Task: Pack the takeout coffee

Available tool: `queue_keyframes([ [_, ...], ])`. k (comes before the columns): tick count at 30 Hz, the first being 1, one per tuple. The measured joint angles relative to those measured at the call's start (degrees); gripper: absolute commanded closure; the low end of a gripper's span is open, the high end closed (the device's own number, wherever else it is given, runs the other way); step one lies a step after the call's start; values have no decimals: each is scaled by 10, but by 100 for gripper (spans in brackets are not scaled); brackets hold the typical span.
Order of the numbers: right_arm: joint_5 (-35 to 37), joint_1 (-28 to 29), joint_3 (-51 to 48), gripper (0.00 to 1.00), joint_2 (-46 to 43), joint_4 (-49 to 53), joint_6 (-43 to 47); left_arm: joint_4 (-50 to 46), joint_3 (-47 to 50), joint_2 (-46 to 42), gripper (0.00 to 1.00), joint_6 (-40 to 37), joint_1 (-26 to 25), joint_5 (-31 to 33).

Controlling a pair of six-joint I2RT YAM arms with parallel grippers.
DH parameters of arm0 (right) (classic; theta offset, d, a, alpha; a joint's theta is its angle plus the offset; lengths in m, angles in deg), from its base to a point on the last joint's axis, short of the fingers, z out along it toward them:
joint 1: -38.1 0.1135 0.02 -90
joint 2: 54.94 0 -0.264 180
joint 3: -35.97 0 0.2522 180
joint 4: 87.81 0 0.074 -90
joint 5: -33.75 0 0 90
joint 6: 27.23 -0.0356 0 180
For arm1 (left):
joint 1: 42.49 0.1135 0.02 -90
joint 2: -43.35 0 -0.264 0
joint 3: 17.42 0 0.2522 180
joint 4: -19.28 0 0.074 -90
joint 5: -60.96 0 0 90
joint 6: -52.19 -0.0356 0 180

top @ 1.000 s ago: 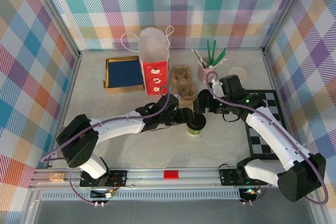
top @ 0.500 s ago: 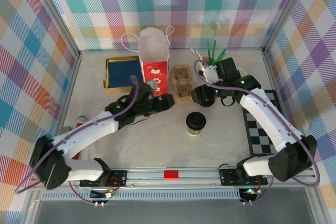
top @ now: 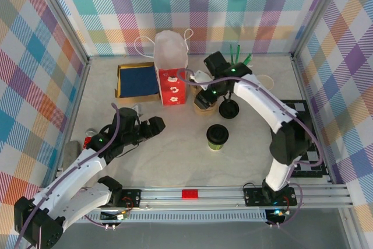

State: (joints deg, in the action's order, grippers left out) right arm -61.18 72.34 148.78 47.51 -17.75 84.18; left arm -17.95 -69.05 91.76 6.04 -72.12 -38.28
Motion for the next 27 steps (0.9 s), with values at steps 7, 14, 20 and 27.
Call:
queue_keyframes([
  [7, 61, 19, 16, 45, 58, 23, 22, -30, 17, -54, 24, 0, 24, -4],
  [14, 85, 30, 16, 46, 67, 30, 38, -40, 17, -64, 24, 0, 40, -8],
  [20, 113, 36, 18, 43, 95, 30, 49, -41, 17, -60, 24, 0, 43, -14],
  [27, 127, 48, 37, 43, 116, 32, 53, -43, 17, -57, 24, -2, 44, -18],
])
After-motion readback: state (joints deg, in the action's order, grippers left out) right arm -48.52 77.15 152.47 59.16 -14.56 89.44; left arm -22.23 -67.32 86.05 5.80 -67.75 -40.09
